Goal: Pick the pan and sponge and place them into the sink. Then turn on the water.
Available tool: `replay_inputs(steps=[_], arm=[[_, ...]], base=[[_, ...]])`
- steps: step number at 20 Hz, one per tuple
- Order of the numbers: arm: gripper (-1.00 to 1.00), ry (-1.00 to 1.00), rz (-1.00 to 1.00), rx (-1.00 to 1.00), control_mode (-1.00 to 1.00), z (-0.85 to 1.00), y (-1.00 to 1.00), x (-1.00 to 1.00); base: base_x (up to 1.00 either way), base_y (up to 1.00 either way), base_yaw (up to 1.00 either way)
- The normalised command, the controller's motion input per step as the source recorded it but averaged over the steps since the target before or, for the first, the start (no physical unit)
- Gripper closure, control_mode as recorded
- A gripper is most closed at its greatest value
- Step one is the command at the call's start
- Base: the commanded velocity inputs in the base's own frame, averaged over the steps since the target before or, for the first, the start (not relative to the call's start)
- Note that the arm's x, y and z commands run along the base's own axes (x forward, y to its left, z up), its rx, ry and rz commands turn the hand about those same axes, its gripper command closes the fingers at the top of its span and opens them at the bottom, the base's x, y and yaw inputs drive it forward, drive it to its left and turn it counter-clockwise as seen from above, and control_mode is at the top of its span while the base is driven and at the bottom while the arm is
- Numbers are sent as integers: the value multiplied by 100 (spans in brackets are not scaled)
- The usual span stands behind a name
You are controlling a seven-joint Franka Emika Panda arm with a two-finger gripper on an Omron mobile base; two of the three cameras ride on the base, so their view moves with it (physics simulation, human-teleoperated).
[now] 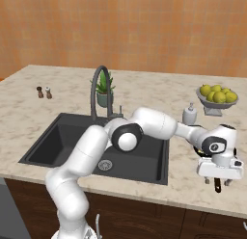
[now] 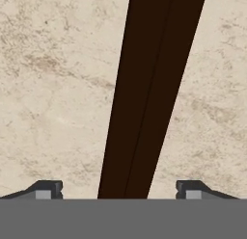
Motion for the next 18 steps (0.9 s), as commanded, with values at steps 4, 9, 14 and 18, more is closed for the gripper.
replay_inputs(steps=[4,9,14,18], arm=[[100,-4,3,0,-100,-24,0,-5],[100,-15,7,2,-100,-43,10,-31],[100,-31,11,0,-100,-15,43,-68],[100,-33,12,0,-100,31,62,-77]], base=[[0,0,0],[0,0,0],[0,0,0],[0,0,0]])
